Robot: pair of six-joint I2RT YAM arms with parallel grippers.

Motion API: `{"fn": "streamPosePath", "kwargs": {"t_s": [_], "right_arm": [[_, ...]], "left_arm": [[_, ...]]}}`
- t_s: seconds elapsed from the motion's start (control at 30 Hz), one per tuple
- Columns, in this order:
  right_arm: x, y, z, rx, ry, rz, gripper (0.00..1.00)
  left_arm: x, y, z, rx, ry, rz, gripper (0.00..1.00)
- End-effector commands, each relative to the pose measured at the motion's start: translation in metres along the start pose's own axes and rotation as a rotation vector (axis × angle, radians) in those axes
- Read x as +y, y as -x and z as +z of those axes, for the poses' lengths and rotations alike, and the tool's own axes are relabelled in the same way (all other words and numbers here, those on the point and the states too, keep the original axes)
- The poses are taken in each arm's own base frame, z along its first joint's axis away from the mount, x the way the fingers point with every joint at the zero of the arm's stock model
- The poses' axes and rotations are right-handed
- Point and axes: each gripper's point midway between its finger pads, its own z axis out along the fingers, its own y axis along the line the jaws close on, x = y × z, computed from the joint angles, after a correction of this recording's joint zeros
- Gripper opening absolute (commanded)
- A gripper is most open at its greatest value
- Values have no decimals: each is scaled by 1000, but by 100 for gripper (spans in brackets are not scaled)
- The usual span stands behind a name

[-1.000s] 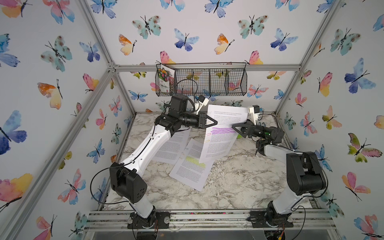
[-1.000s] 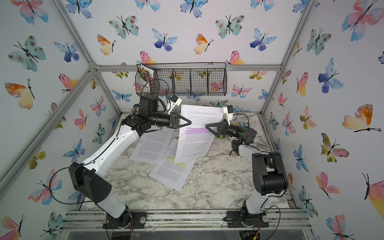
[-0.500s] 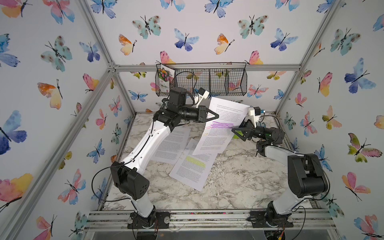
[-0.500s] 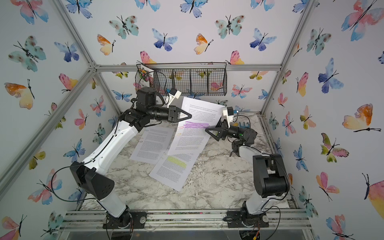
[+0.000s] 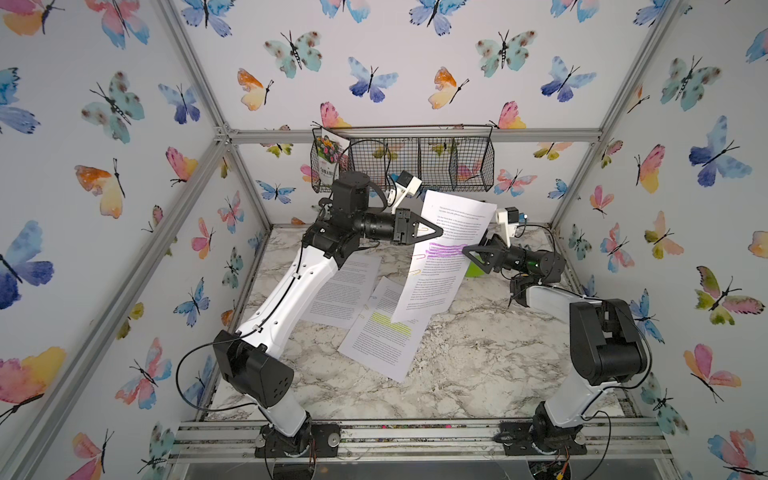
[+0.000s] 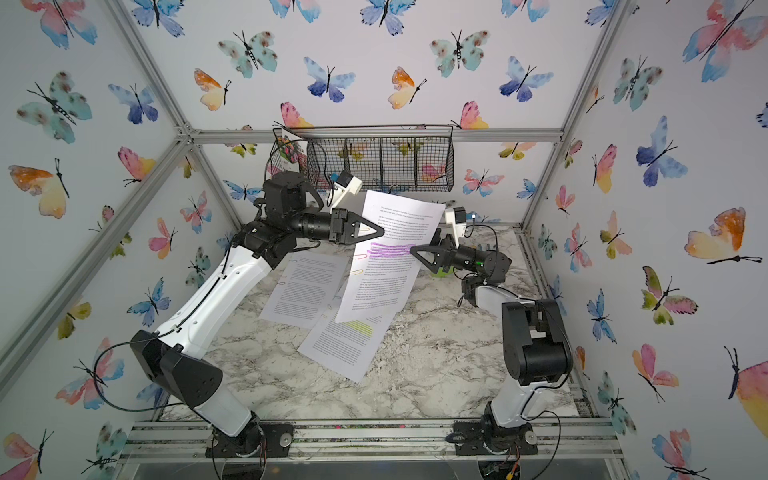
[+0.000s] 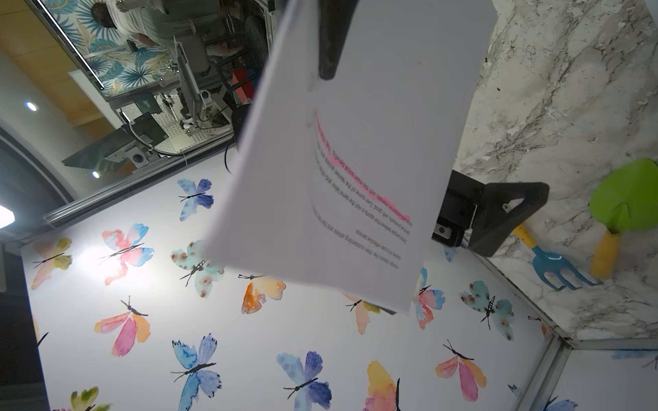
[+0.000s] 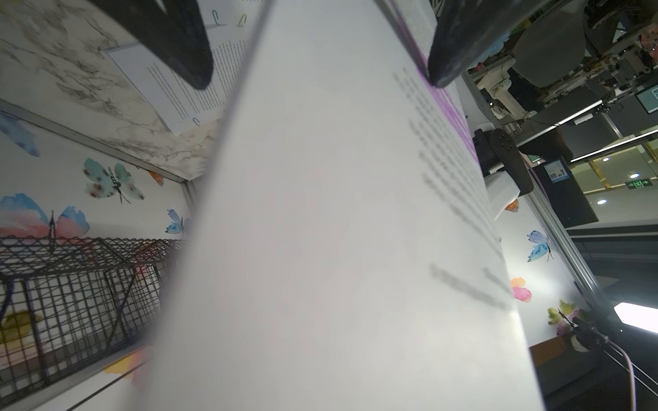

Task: Unclip the paperclips from the documents
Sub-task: Pick up the document from the center of the board.

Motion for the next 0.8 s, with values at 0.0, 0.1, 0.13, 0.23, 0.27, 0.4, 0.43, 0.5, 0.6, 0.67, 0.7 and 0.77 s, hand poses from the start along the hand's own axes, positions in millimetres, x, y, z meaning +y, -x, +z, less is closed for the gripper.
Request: {"fn": "streamPosePath", "kwargs": {"t_s": [0.0, 0.1, 0.13, 0.23, 0.27, 0.4, 0.43, 0.5, 0.6, 0.67, 0.7, 0.77], "right_arm": [[47, 29, 5, -59, 98, -181, 99], [57, 34, 5, -65, 107, -192, 98], [59, 33, 5, -61, 109, -191, 98], [66, 32, 4, -52, 113, -191, 94], [68, 31, 3, -52, 112, -189, 94], [74, 25, 0, -47, 111, -176, 91], [75, 24, 0, -49, 109, -170, 89], [74, 26, -1, -63, 106, -157, 85], [76, 32, 3, -81, 115, -140, 76], [76, 34, 6, -69, 126, -138, 70], [76, 36, 7, -68, 130, -135, 66], [74, 38, 8, -68, 132, -126, 62]], "left_arm": [[-16, 7, -5, -35, -70, 53, 0], [-8, 13, -6, -61, -65, 49, 0], [-5, 14, -7, -66, -61, 50, 0], [7, 19, -17, -93, -31, 43, 0], [12, 21, -22, -107, -14, 39, 0], [41, 28, -45, -167, 82, 31, 0], [47, 29, -48, -174, 96, 25, 0], [52, 29, -48, -177, 96, 19, 0], [55, 26, -40, -163, 82, 6, 0], [57, 22, -34, -154, 76, -2, 0], [57, 21, -32, -153, 72, -5, 0], [56, 19, -29, -154, 54, -14, 0]]}}
